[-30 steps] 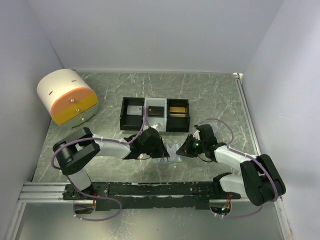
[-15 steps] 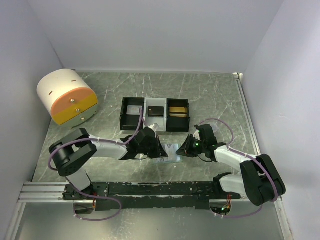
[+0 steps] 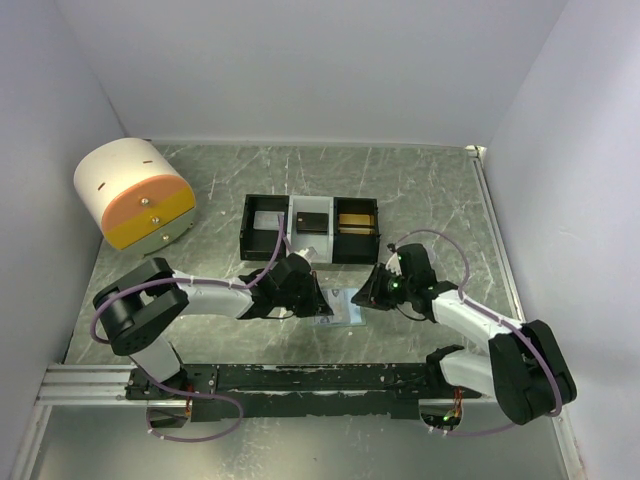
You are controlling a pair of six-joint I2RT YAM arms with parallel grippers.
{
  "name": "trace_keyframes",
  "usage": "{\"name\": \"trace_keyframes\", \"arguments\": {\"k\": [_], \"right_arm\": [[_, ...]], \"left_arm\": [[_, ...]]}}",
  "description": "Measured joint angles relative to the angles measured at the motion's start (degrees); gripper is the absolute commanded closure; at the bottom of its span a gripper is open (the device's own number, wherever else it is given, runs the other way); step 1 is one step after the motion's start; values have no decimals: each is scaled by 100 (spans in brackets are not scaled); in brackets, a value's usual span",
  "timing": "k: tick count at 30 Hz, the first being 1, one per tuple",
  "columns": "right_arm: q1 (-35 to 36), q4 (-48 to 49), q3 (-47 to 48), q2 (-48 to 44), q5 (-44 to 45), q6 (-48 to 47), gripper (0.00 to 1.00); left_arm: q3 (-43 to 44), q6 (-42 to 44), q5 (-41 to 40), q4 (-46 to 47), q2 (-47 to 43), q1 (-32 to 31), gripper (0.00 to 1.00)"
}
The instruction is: Take the credit cards out of the card holder
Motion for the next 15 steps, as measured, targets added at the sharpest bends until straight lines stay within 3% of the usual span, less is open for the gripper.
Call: {"name": "trace_keyframes", "arguments": {"k": [7,15], "right_arm": [[44,129,385,208,-431,-192,74],[87,260,420,1257,-793,-450,74]], "left_arm": [[33,42,2,-33,0,0,93],[127,90,4,-129,37,0,93]]}}
